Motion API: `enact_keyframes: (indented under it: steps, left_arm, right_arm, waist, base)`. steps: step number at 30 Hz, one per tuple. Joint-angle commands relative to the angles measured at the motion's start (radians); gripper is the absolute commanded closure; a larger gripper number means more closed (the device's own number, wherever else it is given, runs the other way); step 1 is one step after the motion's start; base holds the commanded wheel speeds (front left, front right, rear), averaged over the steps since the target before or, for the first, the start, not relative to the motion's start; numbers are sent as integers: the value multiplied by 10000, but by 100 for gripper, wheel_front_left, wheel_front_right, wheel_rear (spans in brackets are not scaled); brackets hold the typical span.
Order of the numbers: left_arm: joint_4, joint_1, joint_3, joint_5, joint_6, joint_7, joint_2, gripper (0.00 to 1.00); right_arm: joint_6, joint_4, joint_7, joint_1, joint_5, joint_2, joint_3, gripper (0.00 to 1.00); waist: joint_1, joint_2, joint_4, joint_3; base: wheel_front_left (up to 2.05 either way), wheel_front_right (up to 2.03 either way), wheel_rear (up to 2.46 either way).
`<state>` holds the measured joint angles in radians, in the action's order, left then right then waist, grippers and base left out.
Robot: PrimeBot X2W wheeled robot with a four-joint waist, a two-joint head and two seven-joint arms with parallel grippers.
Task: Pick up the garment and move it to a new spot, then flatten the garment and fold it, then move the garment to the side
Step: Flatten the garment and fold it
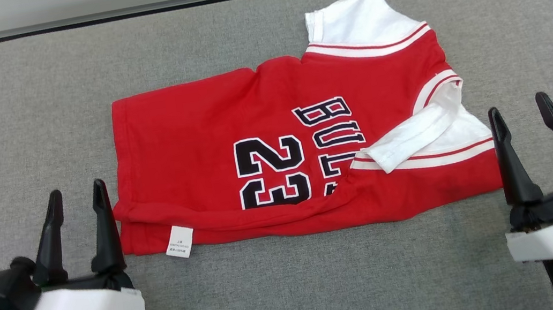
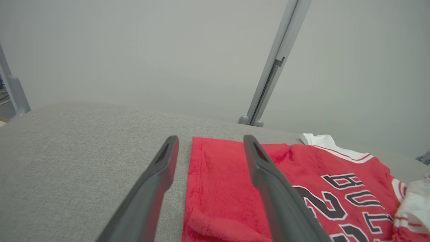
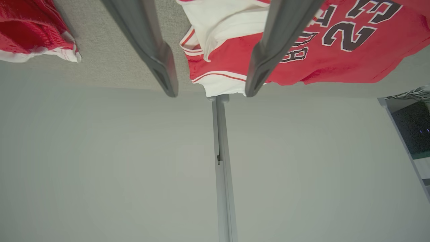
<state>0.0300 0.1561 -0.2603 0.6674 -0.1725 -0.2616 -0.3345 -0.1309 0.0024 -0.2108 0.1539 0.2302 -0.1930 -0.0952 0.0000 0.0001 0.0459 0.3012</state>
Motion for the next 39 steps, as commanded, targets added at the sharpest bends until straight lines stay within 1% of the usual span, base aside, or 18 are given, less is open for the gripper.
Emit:
enact_keyframes:
  steps: [1, 6, 10, 19, 22, 25, 29, 36, 39]
  left_arm:
    - [-235, -536, 101, -432, -185, -34, -23, 0]
    - [-488, -1388, 67, -1032, -375, -37, 77, 0]
    - [-444, -1614, 15, -1126, -366, -37, 92, 0]
    - [-72, -1523, -74, -1040, -190, 29, 89, 0]
    - [142, -1384, -190, -944, -49, 170, 102, 0]
    - [645, -1220, -344, -736, 142, 486, 173, 0]
    - [1544, -881, -503, -340, 510, 848, 367, 0]
    - [2690, -283, -461, 179, 1017, 919, 639, 0]
    - [3016, -108, -486, 250, 1138, 967, 661, 0]
  right_arm:
    - [4, -252, 126, -550, -109, 104, 168, 0]
    - [3, -786, 427, -1621, -199, 339, 466, 0]
    - [3, -990, 491, -1946, -165, 446, 578, 0]
    - [3, -1190, 628, -2098, -201, 607, 620, 0]
    - [3, -1154, 685, -2055, -193, 610, 670, 0]
    - [4, -819, 752, -1961, -42, 517, 653, 0]
    - [3, 4, 696, -1810, 128, 407, 608, 0]
    - [3, 1553, 490, -1159, 425, 453, 453, 0]
    - [3, 2071, 412, -751, 580, 476, 339, 0]
  waist:
    - [0, -1, -89, -316]
    - [0, -1, -85, -658]
    - [0, -1, -91, -690]
    - [0, -1, -153, -676]
    - [0, -1, -138, -601]
    - [0, -1, -131, -491]
    - [0, -1, -106, -254]
    - [0, -1, -50, 247]
    - [0, -1, -32, 391]
  base:
    - [0, 0, 0]
    - [0, 0, 0]
    - [0, 0, 0]
    - [0, 0, 0]
    - [0, 0, 0]
    - [0, 0, 0]
    - [0, 0, 0]
    - [0, 0, 0]
    - [0, 0, 0]
